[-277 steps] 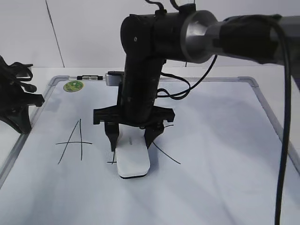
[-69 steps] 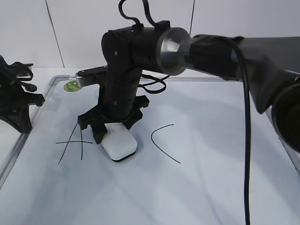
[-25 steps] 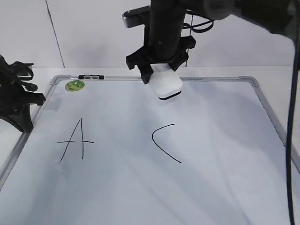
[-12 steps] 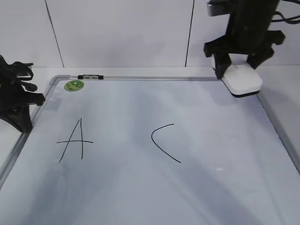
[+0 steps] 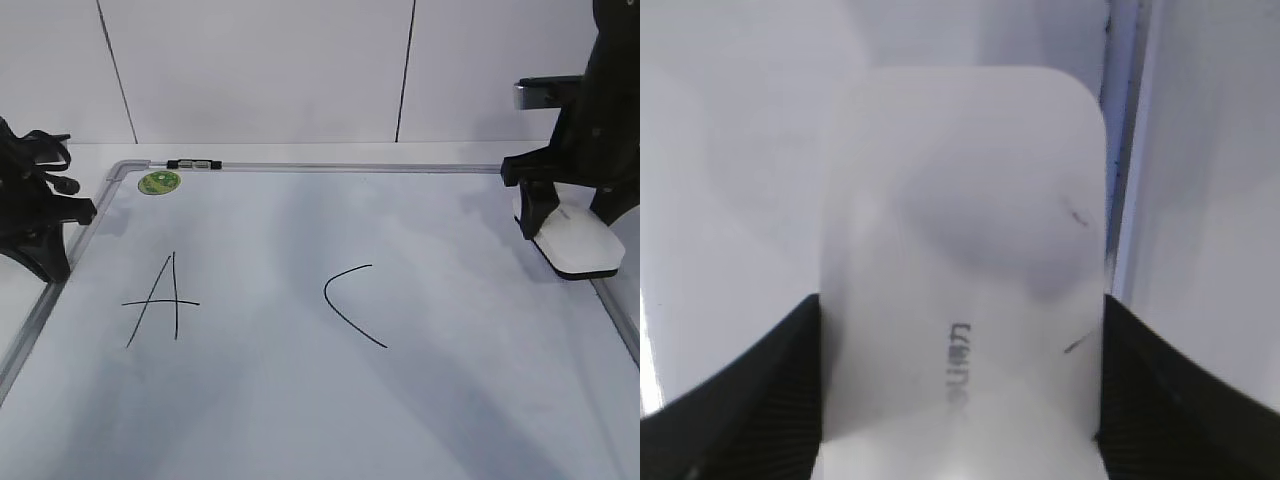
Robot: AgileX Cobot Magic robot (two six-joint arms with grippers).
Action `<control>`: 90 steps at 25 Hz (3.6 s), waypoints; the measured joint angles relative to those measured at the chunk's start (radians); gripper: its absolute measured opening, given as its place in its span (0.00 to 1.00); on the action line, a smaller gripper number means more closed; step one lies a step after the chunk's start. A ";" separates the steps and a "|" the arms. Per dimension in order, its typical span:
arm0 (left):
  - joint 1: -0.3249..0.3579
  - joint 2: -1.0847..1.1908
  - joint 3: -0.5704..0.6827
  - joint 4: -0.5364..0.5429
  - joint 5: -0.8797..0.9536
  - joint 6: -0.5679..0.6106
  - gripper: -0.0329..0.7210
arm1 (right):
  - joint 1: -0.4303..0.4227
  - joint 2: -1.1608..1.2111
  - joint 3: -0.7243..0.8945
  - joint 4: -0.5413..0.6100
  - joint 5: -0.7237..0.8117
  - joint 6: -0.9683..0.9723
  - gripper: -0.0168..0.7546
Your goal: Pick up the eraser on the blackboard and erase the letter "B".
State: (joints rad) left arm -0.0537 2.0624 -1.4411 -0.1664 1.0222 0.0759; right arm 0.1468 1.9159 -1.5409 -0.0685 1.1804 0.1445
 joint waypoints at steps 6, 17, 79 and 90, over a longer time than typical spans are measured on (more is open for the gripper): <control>0.000 0.000 0.000 -0.004 0.002 0.000 0.06 | -0.072 0.004 0.019 0.052 -0.057 -0.053 0.75; 0.000 0.000 0.000 -0.010 0.004 0.002 0.06 | -0.105 0.068 0.019 0.102 -0.086 -0.082 0.75; 0.000 0.001 0.000 -0.017 0.010 0.002 0.06 | -0.105 0.138 -0.122 0.101 0.032 -0.071 0.80; 0.000 0.001 0.000 -0.017 0.010 0.002 0.06 | -0.105 0.138 -0.122 0.098 0.034 -0.071 0.80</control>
State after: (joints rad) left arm -0.0537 2.0636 -1.4411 -0.1830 1.0318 0.0777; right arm 0.0417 2.0536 -1.6628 0.0299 1.2143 0.0740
